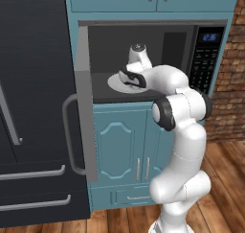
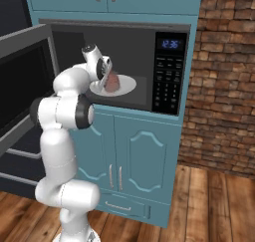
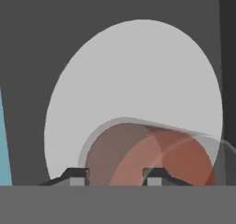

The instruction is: Place the microwavable item in the microwave. Then, close the microwave door and press the start button.

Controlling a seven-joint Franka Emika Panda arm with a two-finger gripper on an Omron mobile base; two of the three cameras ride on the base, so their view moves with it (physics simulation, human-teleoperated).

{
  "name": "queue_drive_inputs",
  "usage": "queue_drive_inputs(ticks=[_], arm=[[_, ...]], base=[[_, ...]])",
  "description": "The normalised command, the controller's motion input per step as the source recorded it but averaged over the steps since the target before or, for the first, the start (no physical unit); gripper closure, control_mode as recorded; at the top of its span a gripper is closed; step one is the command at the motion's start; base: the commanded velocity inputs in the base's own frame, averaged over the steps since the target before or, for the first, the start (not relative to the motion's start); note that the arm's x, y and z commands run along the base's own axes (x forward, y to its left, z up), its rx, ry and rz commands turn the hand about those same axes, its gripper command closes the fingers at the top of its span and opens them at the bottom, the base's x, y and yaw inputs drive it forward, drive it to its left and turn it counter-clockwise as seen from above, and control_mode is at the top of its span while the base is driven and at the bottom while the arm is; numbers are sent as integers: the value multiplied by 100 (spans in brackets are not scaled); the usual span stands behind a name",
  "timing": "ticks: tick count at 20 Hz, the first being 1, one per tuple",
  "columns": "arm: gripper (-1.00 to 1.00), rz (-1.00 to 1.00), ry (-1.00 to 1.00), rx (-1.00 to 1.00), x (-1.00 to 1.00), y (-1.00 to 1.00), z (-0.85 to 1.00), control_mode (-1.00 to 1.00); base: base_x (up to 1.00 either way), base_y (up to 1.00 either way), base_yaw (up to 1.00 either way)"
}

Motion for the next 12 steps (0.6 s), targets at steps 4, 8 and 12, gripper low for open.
queue_drive_inputs(ticks=[4,8,12], arm=[[-100,9,-14,-10,0,1,0,-100],[-100,7,-25,-13,-30,0,0,-100],[-100,2,-25,-13,-92,1,0,-100]], base=[[0,0,0],[0,0,0],[0,0,0]])
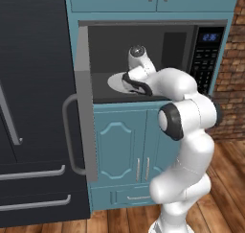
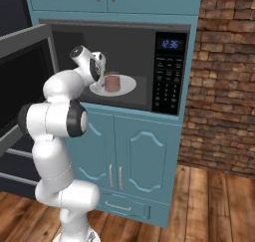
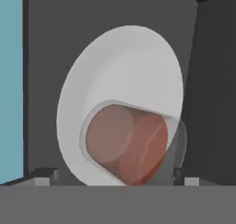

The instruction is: Place the microwavable item in the microwave. Then, close the microwave door and press the start button.

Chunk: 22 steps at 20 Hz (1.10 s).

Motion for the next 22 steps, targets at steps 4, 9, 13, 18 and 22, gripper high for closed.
queue_drive_inputs(ticks=[4,9,13,18,22], arm=[[-100,0,-16,-10,-100,1,0,-100],[-100,0,-14,-5,-100,0,3,-100],[-100,0,-12,-2,-100,1,2,-100],[-100,0,-7,-2,-100,0,2,-100],[-100,0,-1,-5,-100,6,6,-100]], base=[[0,0,0],[0,0,0],[0,0,0],[0,0,0],[0,0,0]])
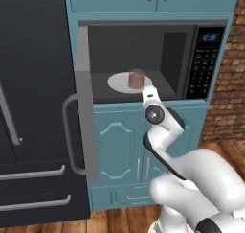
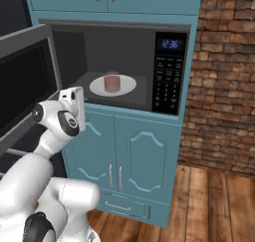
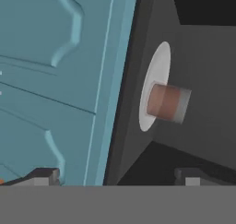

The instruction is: Place the microwavable item in the microwave. Then, close the microwave door and press the start button.

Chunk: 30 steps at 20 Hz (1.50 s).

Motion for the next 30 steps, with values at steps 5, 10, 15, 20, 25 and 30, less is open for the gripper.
queue_drive_inputs(ticks=[5,10,15,20,25,30], arm=[[-100,0,-2,-6,-100,7,7,-100],[-100,0,-2,-7,-100,11,7,-100],[-100,0,-4,-5,-100,6,3,-100],[-100,0,-12,-5,-100,2,0,-100],[-100,0,-24,-11,-100,11,-15,-100],[-100,0,-33,-13,-99,48,-12,-100]], base=[[0,0,0],[0,0,0],[0,0,0],[0,0,0],[0,0,0],[0,0,0]])
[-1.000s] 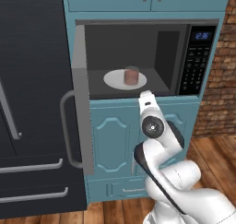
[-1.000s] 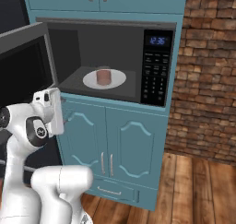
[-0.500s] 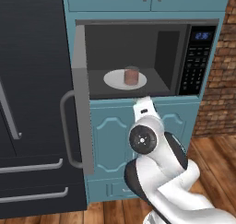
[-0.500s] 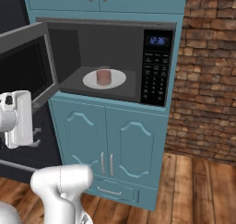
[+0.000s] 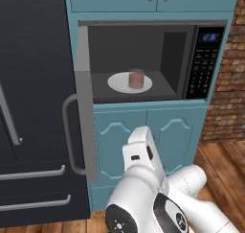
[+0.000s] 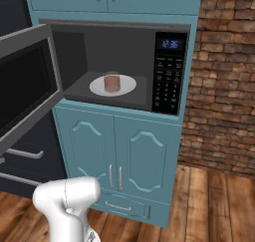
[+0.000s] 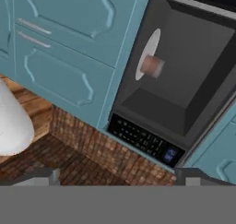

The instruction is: Place the microwavable item in the microwave. Then, close the microwave door and press the start button.

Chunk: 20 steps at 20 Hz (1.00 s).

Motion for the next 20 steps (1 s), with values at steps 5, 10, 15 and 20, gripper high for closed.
queue_drive_inputs(ticks=[5,10,15,20], arm=[[-100,3,-19,-13,-36,92,-45,-100],[-100,0,-7,-7,2,100,-34,-100],[-100,0,0,-6,28,100,-38,-100],[-100,0,0,-6,46,100,-44,-100]], base=[[0,0,0],[0,0,0],[0,0,0],[0,0,0]])
